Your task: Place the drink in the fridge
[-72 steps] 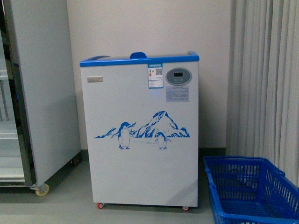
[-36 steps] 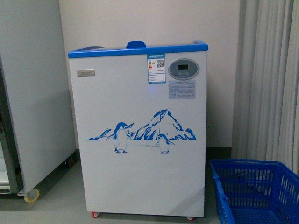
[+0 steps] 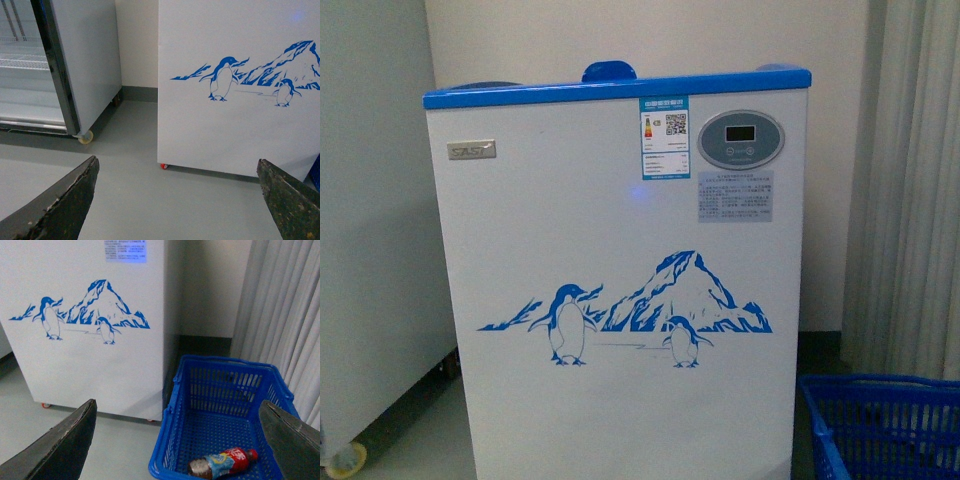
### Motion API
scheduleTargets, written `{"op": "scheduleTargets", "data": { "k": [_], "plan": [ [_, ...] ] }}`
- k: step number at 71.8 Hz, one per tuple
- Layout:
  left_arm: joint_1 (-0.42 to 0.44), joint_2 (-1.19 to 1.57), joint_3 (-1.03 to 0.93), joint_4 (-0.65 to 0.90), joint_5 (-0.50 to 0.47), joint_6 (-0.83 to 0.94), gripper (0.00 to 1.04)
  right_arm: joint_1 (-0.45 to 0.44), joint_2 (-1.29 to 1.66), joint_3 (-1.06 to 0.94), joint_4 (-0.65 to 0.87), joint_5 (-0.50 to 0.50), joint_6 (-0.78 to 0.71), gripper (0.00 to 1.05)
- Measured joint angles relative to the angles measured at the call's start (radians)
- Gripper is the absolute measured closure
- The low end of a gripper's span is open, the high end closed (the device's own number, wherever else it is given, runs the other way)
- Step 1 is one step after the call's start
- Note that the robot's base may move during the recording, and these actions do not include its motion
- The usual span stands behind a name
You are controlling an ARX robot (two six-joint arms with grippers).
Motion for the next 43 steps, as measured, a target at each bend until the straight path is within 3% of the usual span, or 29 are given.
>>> {"op": "scheduleTargets", "data": {
  "k": [43],
  "plan": [
    [0.000,0.000,0.000,0.000,0.001,0.000,0.08,0.000,0.000,0.000,0.000,0.000,0.000,0.08]
  ]
}}
